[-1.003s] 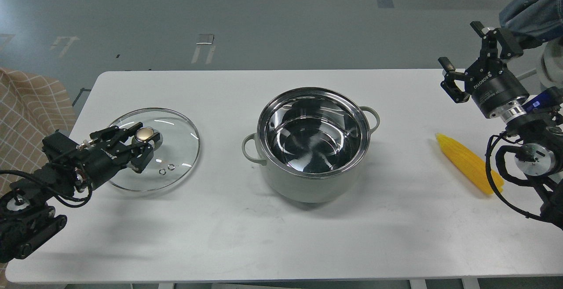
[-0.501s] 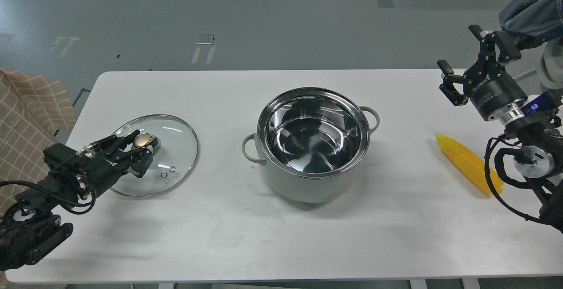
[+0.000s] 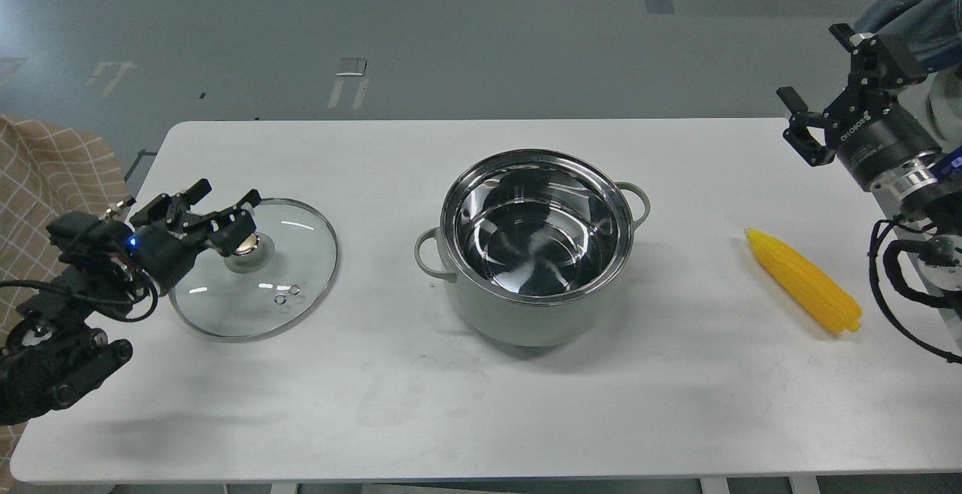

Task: Open pot and put corn in
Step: 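Raise the left gripper away from the lid, then lower the right gripper onto the yellow corn cob and grasp it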

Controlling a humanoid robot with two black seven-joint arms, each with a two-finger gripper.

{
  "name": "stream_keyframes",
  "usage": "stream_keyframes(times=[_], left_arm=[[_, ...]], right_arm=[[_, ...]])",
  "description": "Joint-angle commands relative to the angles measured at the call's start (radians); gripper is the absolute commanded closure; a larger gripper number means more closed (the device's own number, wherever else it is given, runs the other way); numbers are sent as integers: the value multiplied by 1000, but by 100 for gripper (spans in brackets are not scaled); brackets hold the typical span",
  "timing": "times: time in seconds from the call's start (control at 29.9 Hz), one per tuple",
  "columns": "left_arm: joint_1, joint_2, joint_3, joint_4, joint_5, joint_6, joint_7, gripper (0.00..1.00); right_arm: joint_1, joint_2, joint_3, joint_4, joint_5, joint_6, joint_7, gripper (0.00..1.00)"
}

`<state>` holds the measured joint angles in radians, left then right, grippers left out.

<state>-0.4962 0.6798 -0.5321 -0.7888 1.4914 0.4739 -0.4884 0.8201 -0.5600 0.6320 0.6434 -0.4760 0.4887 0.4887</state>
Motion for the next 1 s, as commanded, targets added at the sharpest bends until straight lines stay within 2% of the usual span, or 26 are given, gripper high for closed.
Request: stream_keyframes(times=[0.0, 0.07, 0.23, 0.33, 0.43, 0.5, 0.6, 0.87, 0.97], left_arm=[[-79, 38, -11, -62, -190, -116, 0, 12], [-145, 46, -16, -128, -384, -239, 0, 11], [-223, 53, -17, -208, -747, -418, 0, 10], [-226, 75, -49, -295, -931, -562, 0, 9], [-216, 87, -110, -360, -1029, -677, 0, 9], [-211, 86, -143, -382, -1080, -713, 0, 9], [-211, 87, -149, -382, -1097, -721, 0, 9], [-202, 87, -151, -400, -1096, -721, 0, 8], [-202, 87, -151, -405, -1096, -721, 0, 8]], right_arm=[[68, -53, -70, -1, -218, 0, 0, 0], [123, -98, -147, 7, -407, 0, 0, 0], [189, -194, -299, 117, -726, -56, 0, 0], [209, -241, -371, 179, -937, -85, 0, 0], [209, -259, -399, 179, -1102, -96, 0, 0], [206, -271, -417, 179, -1215, -107, 0, 0], [203, -281, -457, 176, -1341, -125, 0, 0], [194, -239, -541, 142, -1383, -137, 0, 0], [189, -210, -607, 117, -1398, -177, 0, 0]])
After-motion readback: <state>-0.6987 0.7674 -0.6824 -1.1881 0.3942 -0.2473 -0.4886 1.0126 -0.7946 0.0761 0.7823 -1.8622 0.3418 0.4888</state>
